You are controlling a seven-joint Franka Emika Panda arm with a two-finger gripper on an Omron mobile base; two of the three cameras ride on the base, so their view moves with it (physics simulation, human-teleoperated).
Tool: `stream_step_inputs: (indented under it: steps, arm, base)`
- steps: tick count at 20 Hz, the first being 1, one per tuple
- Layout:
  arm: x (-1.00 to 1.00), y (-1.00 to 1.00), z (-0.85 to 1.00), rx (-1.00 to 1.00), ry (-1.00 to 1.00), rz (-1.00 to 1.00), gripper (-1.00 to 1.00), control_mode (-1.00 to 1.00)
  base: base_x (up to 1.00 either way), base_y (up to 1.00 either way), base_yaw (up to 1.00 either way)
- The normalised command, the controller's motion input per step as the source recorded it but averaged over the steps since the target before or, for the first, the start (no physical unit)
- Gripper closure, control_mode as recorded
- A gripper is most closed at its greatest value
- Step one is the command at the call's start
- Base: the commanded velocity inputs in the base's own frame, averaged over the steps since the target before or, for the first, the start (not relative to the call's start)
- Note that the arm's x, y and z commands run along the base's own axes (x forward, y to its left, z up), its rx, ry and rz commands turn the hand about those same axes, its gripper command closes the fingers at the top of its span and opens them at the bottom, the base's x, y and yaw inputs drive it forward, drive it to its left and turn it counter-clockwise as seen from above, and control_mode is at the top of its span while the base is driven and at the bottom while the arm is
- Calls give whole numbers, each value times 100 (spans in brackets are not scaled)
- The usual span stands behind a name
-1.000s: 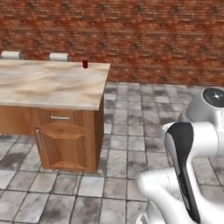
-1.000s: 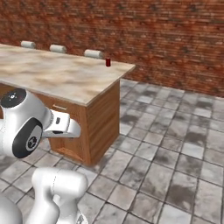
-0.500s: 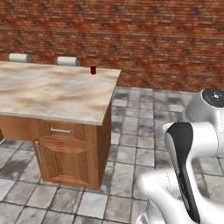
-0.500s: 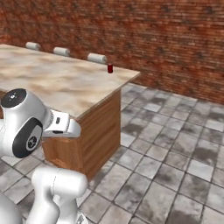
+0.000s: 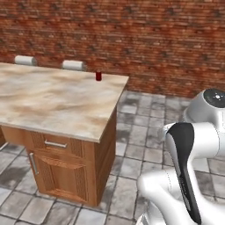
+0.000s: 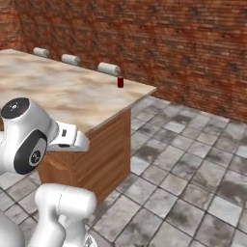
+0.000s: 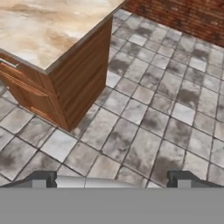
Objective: Four empty soda cans are scattered around the kitchen. Gather all the cans and cluster them next to the stove for recycling.
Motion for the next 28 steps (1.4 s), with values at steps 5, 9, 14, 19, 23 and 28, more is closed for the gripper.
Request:
stream_step_inputs:
  steps: [5,9,14,19,23,28]
  arm:
    - [0,0,0,0,0,0,-100,100]
    - [0,0,0,0,0,0,-100,100]
    - [0,0,0,0,0,0,-100,100]
    - [0,0,0,0,0,0,-100,100]
    - [0,0,0,0,0,0,-100,100]
    - [0,0,0,0,0,0,-100,100]
  base:
    - [36,-54,23]
    - [17,-60,22]
    - [19,-58,25]
    - [1,-50,33]
    - [-23,-18,44]
    - [-23,-1,44]
